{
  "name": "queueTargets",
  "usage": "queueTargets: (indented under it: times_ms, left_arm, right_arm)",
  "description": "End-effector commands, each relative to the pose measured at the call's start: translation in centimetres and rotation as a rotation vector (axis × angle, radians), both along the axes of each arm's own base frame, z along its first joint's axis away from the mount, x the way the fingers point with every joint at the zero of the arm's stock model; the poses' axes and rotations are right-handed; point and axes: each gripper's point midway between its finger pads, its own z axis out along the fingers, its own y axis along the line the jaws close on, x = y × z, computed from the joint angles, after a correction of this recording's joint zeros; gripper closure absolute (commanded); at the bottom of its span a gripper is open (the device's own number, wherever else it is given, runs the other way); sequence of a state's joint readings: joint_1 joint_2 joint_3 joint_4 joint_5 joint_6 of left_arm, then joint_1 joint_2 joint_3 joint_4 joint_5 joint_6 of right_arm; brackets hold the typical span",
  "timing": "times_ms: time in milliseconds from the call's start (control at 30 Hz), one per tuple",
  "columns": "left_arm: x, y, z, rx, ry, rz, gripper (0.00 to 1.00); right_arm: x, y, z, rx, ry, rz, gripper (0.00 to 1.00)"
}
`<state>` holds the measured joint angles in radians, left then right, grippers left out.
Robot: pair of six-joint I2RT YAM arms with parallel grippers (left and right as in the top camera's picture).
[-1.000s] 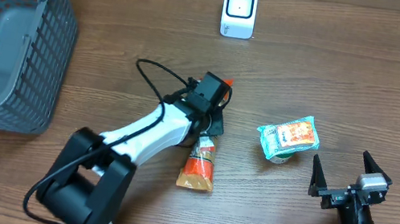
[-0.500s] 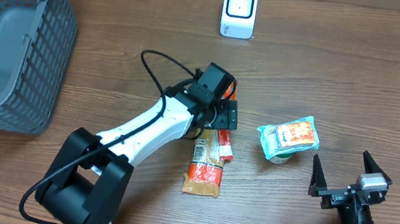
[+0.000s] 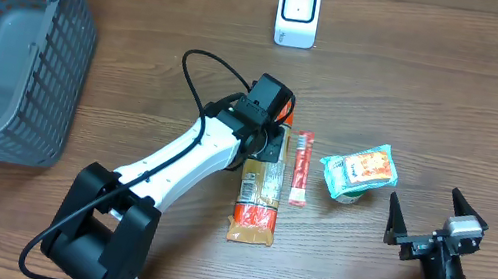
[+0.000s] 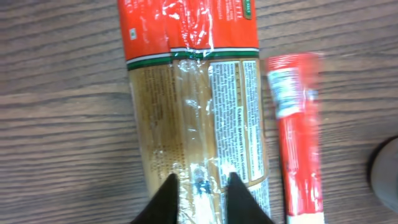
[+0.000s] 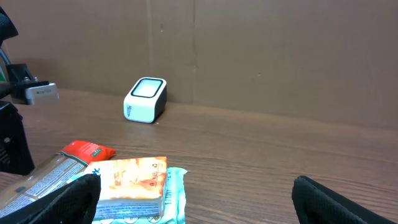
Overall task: Scan the item barcode
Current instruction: 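Lower the pasta pack onto the table left of the snack packet, then open the left gripper and raise it away from the pasta pack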
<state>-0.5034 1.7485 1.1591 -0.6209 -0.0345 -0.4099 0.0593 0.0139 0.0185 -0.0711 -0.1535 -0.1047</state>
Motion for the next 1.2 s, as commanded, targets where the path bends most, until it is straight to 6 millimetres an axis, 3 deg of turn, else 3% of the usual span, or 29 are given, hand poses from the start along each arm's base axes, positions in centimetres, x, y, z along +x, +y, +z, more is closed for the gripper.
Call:
queueTargets:
  times_ms: [0, 367, 600, 767, 833, 967, 1100, 1167]
  left_arm:
    - [0.7, 0.8, 1.0, 0.048, -0.052, -0.004, 0.93]
    - [0.3, 3.3, 0.2, 0.082, 0.006, 0.080, 0.92]
    - [-1.3, 3.7, -2.1, 0.104, 0.086, 0.070, 0.91]
    - [-1.5, 3.7, -2.8, 0.111, 0.106, 0.056, 0.92]
    - [-1.4, 3.8, -2.3, 0.107, 0.099, 0.061, 0.94]
    - [0.4, 4.5, 0.4, 0.061, 0.032, 0.124, 0.82]
    - [2.3, 7.0, 3.3, 0.029, -0.033, 0.205, 0.73]
    - [2.8, 8.7, 3.9, 0.027, -0.043, 0.247, 0.63]
  right_arm:
    - [0.0, 0.0, -0.2, -0.001, -0.004, 0.002, 0.00]
    - [0.0, 0.0, -0.2, -0.001, -0.004, 0.002, 0.00]
    - [0.0, 0.0, -0.2, -0.001, -0.004, 0.002, 0.00]
    - [0.0, 0.0, -0.2, -0.001, -0.004, 0.002, 0.00]
    - [0.0, 0.0, -0.2, -0.001, -0.004, 0.002, 0.00]
    - [0.0, 0.0, -0.2, -0.001, -0.004, 0.002, 0.00]
    - [0.0, 0.0, -0.2, -0.001, -0.004, 0.002, 0.00]
    - [0.0, 0.0, -0.2, -0.001, -0.004, 0.002, 0.00]
